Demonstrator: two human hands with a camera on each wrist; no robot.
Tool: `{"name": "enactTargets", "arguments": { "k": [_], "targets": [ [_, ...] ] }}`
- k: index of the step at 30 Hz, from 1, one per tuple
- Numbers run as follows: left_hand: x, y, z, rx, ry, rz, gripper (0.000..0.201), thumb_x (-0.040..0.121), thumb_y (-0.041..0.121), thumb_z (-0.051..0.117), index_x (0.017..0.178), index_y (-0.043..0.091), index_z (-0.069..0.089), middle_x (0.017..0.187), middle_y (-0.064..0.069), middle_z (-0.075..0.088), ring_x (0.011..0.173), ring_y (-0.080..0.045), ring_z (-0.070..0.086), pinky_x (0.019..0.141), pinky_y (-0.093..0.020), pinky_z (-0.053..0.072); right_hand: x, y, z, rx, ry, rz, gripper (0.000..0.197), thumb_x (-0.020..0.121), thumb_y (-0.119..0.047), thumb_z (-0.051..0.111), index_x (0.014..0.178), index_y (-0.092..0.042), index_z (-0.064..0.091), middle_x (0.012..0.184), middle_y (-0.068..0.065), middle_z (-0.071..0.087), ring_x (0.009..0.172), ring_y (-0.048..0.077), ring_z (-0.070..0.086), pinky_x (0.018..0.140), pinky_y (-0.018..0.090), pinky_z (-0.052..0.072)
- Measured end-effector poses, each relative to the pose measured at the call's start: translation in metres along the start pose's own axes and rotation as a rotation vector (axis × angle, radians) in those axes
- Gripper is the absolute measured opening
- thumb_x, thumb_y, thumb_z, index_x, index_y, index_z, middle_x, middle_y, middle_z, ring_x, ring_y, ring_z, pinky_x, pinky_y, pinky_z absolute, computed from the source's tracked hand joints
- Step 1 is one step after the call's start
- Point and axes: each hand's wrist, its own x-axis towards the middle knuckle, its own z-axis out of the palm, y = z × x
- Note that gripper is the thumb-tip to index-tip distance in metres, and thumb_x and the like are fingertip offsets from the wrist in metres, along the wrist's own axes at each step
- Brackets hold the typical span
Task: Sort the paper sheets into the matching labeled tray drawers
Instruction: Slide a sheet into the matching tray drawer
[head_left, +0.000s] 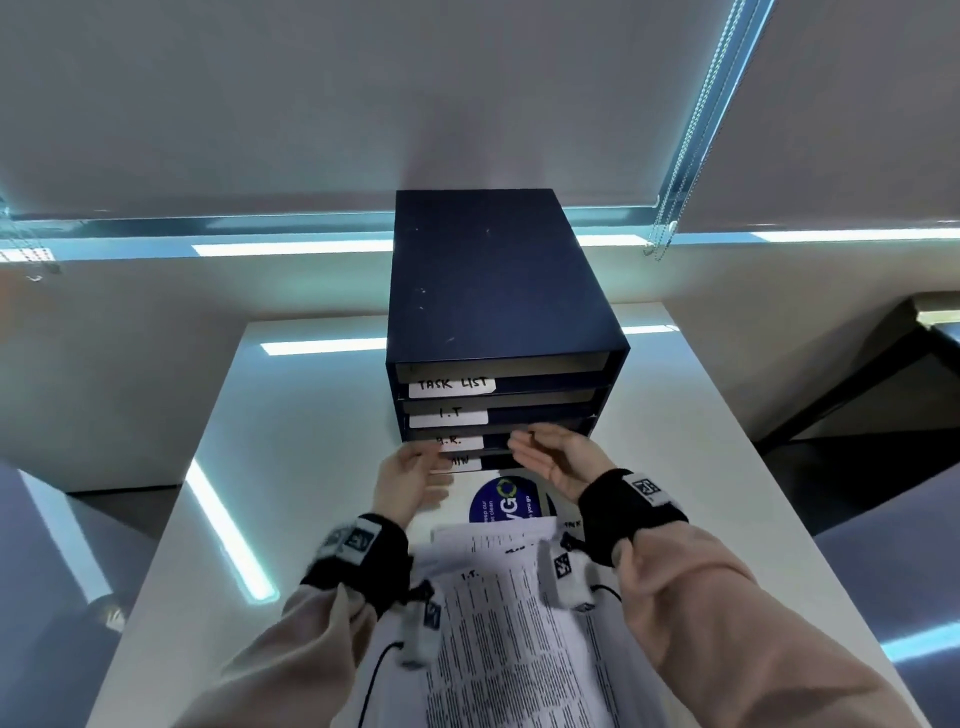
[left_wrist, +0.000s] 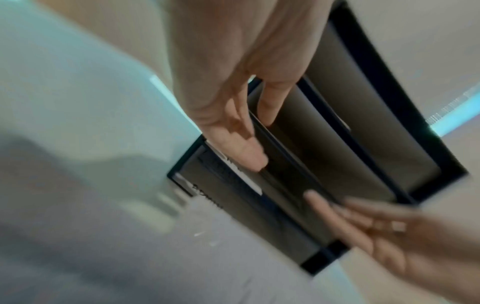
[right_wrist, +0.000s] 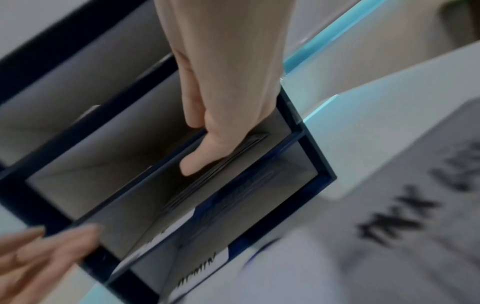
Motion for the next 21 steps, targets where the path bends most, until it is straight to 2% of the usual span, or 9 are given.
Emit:
{"name": "enactTargets", "arguments": {
  "k": [2, 4, 6, 8, 11, 14, 16, 18, 21],
  "targets": [
    [-0.025, -0.020, -0.008, 0.300, -0.029, 0.184, 0.015, 0.093, 0.025, 0.057, 0.091, 0.010, 0.061, 0.074, -0.002, 0.065, 0.066, -0.018, 0.058, 0.066, -0.035, 0.053, -0.019, 0.009, -0.009, -0.089, -0.033, 0.018, 0.022, 0.098, -0.001, 0.043, 0.114, 0.000, 0.057, 0.108, 0.024, 0.066, 0.094, 0.031, 0.066, 0.074, 0.034, 0.061],
    [-0.048, -0.043, -0.016, 0.692, -0.072, 0.343, 0.021, 0.086, 0.038, 0.064, 0.084, 0.017, 0.059, 0.071, 0.009, 0.057, 0.063, -0.007, 0.050, 0.062, -0.019, 0.042, -0.041, 0.022, -0.021, -0.229, -0.023, 0.033, 0.020, 0.097, -0.006, 0.047, 0.112, -0.002, 0.060, 0.098, 0.020, 0.067, 0.086, 0.030, 0.066, 0.071, 0.036, 0.061],
    [-0.063, -0.065, -0.028, 1.097, -0.102, 0.411, 0.033, 0.078, 0.052, 0.065, 0.093, 0.024, 0.054, 0.084, 0.015, 0.046, 0.074, -0.004, 0.044, 0.064, -0.017, 0.033, -0.057, 0.044, -0.041, -0.362, 0.034, 0.045, 0.017, 0.096, -0.009, 0.051, 0.106, -0.001, 0.063, 0.086, 0.016, 0.068, 0.075, 0.026, 0.065, 0.067, 0.035, 0.058],
    [-0.071, -0.084, -0.040, 1.294, -0.128, 0.415, 0.049, 0.071, 0.059, 0.067, 0.104, 0.028, 0.049, 0.094, 0.014, 0.038, 0.084, -0.008, 0.040, 0.069, -0.021, 0.032, -0.069, 0.069, -0.061, -0.491, 0.129, 0.048, 0.010, 0.094, -0.007, 0.054, 0.096, -0.003, 0.063, 0.074, 0.011, 0.066, 0.062, 0.021, 0.061, 0.052, 0.025, 0.050],
    [-0.078, -0.095, -0.047, 1.261, -0.069, 0.391, 0.053, 0.071, 0.050, 0.072, 0.108, 0.025, 0.044, 0.102, 0.010, 0.035, 0.084, -0.010, 0.042, 0.069, -0.020, 0.036, -0.077, 0.106, -0.088, -0.582, 0.236, 0.033, 0.010, 0.086, 0.006, 0.057, 0.092, -0.001, 0.062, 0.063, 0.011, 0.060, 0.051, 0.020, 0.053, 0.047, 0.021, 0.041],
    [-0.086, -0.092, -0.042, 1.234, -0.056, 0.377, 0.034, 0.080, 0.036, 0.068, 0.100, 0.025, 0.043, 0.100, 0.008, 0.039, 0.083, -0.011, 0.046, 0.070, -0.021, 0.036, -0.090, 0.123, -0.100, -0.687, 0.226, -0.012, 0.015, 0.085, 0.004, 0.061, 0.099, 0.001, 0.062, 0.057, 0.008, 0.060, 0.050, 0.021, 0.051, 0.052, 0.027, 0.042],
    [-0.094, -0.081, -0.036, 1.142, -0.070, 0.349, 0.013, 0.082, 0.028, 0.063, 0.084, 0.027, 0.050, 0.088, 0.008, 0.053, 0.081, -0.013, 0.054, 0.065, -0.022, 0.036, -0.101, 0.122, -0.101, -0.709, 0.207, -0.020, 0.020, 0.085, 0.003, 0.060, 0.105, -0.001, 0.059, 0.057, 0.007, 0.059, 0.050, 0.021, 0.049, 0.051, 0.028, 0.042],
    [-0.101, -0.070, -0.032, 0.936, -0.083, 0.348, 0.015, 0.079, 0.026, 0.066, 0.067, 0.028, 0.057, 0.073, 0.007, 0.062, 0.073, -0.012, 0.059, 0.060, -0.021, 0.039, -0.110, 0.118, -0.101, -0.687, 0.201, -0.031, 0.031, 0.082, 0.007, 0.064, 0.111, -0.001, 0.056, 0.059, 0.007, 0.055, 0.051, 0.021, 0.048, 0.049, 0.026, 0.042],
    [-0.115, -0.040, -0.028, 0.641, -0.138, 0.385, 0.013, 0.078, 0.022, 0.074, 0.066, 0.023, 0.069, 0.065, 0.008, 0.068, 0.063, 0.003, 0.060, 0.061, -0.007, 0.042, -0.125, 0.112, -0.099, -0.660, 0.170, -0.024, 0.039, 0.079, 0.001, 0.072, 0.114, 0.004, 0.055, 0.076, 0.008, 0.054, 0.064, 0.021, 0.052, 0.056, 0.024, 0.042]
  ]
}}
